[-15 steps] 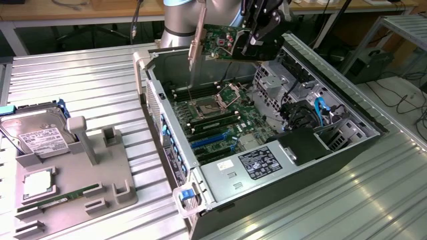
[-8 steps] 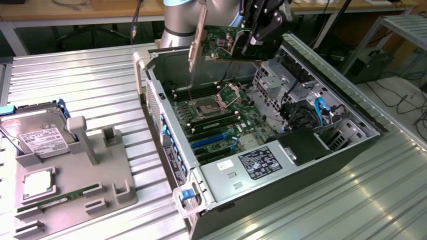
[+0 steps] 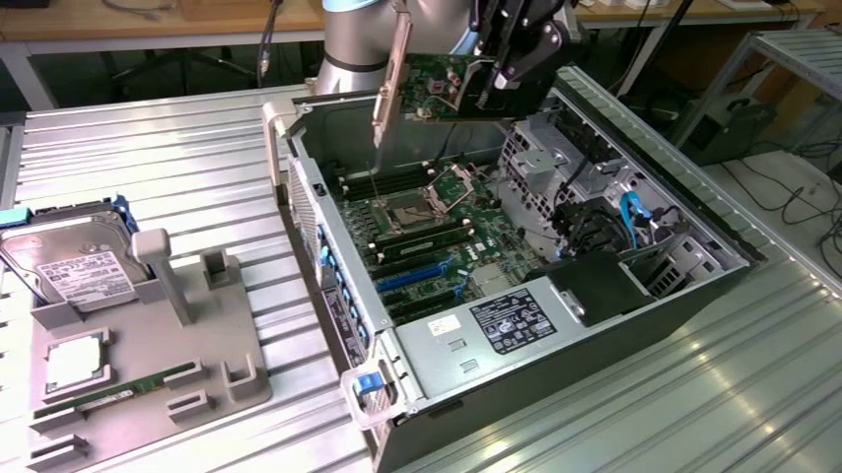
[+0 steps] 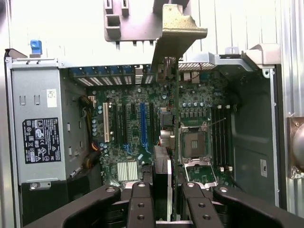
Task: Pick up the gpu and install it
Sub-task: 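Insert the gpu into the slot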
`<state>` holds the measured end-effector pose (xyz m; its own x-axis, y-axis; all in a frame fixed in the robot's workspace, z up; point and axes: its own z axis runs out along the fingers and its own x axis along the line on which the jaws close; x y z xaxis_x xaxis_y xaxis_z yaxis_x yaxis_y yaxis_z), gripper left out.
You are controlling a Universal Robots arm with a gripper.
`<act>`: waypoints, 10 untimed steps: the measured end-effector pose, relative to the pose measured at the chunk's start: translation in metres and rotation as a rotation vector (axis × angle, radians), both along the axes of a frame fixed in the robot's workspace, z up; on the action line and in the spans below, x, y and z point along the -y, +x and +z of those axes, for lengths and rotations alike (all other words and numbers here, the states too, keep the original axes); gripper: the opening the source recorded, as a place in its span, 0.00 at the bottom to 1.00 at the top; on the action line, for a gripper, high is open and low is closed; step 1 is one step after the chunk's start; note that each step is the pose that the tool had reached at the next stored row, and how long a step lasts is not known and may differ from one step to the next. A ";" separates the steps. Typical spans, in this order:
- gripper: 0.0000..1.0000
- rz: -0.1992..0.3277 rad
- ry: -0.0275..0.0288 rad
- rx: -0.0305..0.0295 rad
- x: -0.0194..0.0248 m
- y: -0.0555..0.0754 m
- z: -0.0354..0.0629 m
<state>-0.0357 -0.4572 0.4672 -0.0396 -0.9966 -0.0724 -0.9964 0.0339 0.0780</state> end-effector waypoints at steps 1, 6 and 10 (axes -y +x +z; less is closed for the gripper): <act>0.27 0.007 0.0003 0.0000 0.0000 0.000 0.0000; 0.27 0.043 0.0015 -0.0001 0.0001 0.000 0.0001; 0.27 0.071 0.0029 -0.0001 0.0002 0.000 0.0001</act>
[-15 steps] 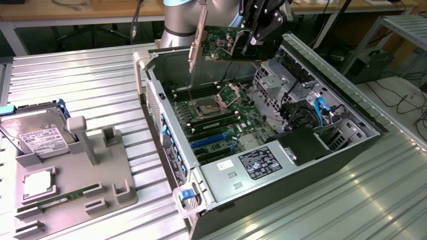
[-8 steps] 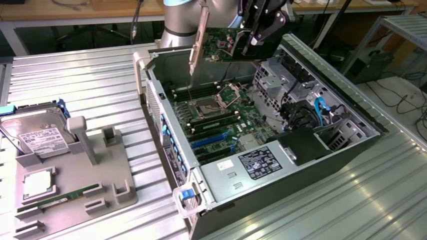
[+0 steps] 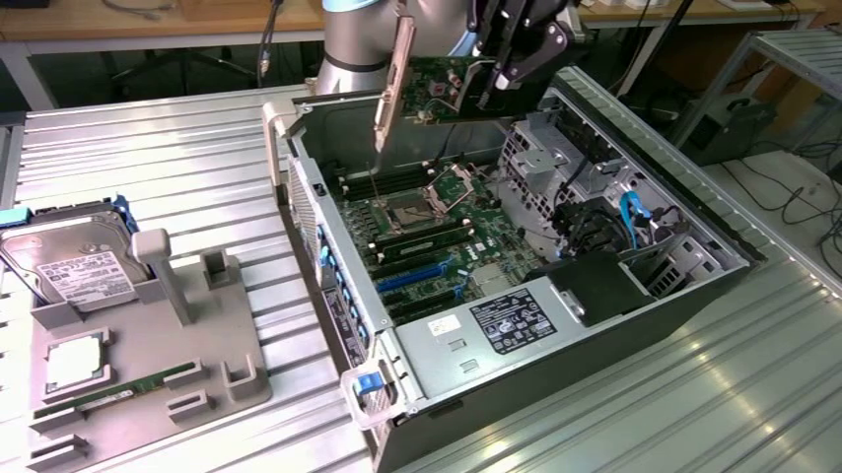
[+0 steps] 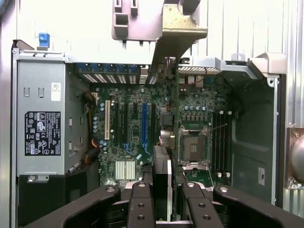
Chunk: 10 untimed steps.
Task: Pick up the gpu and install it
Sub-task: 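Insert the gpu into the slot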
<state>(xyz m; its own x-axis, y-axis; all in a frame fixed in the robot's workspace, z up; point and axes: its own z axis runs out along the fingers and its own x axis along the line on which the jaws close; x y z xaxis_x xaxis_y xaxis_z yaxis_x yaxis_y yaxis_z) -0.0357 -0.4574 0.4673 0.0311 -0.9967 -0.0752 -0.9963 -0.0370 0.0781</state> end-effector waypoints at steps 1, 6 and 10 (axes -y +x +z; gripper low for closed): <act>0.27 0.008 0.0006 0.0000 0.0001 0.000 0.0000; 0.27 0.052 0.0032 0.0001 0.0003 0.000 -0.0001; 0.27 0.087 0.0044 0.0001 0.0003 0.000 -0.0001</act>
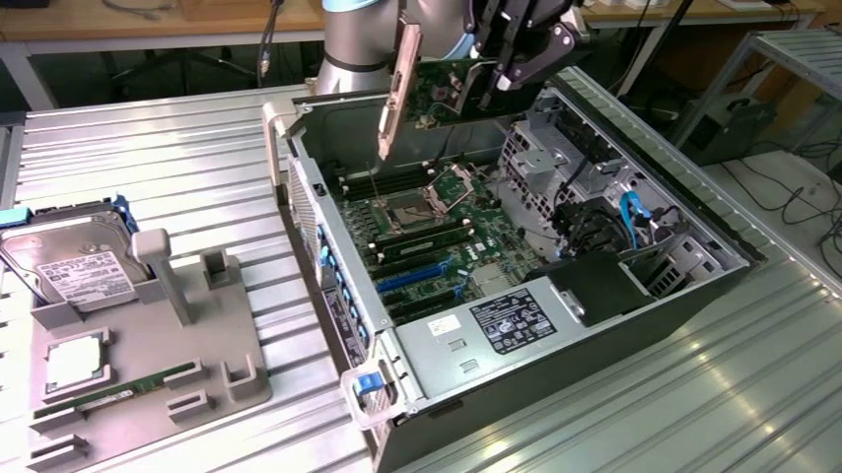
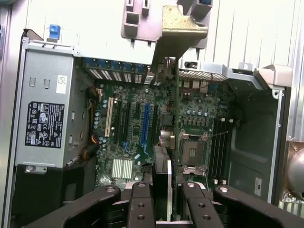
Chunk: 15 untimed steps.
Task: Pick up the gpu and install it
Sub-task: 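Insert the gpu into the slot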
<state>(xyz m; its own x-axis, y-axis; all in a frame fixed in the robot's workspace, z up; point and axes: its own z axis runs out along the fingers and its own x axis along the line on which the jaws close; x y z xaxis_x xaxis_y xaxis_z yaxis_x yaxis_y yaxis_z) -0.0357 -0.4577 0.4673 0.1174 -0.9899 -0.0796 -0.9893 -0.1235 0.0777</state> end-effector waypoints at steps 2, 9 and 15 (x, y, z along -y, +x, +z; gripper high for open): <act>0.27 0.014 0.0006 0.0000 0.0000 0.000 0.0000; 0.27 0.064 0.0024 -0.0001 0.0002 0.000 0.0000; 0.27 0.107 0.0044 0.0000 0.0003 0.000 0.0000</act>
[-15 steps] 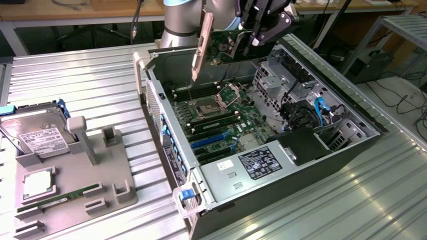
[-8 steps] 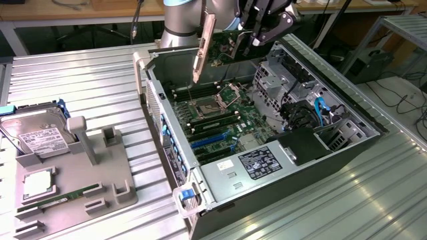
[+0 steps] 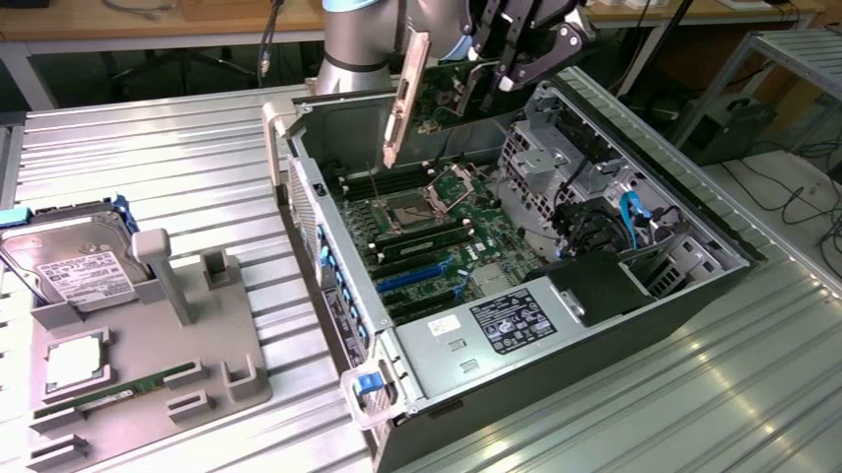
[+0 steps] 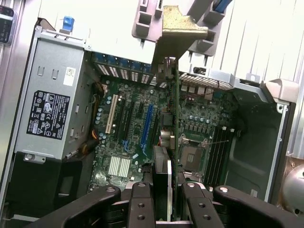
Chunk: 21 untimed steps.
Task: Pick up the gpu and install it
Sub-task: 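Insert the gpu into the slot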
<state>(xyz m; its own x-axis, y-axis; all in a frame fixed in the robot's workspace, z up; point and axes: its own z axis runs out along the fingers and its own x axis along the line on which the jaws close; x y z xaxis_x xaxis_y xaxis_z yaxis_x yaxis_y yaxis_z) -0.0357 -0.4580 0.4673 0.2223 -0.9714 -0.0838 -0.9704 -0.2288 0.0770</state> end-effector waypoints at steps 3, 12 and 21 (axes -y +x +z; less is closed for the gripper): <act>0.27 0.023 0.0007 0.0001 0.0000 0.000 -0.0001; 0.27 0.087 0.0013 0.0000 0.0002 0.000 -0.0014; 0.27 -0.046 0.0013 0.0005 0.0002 0.000 -0.0152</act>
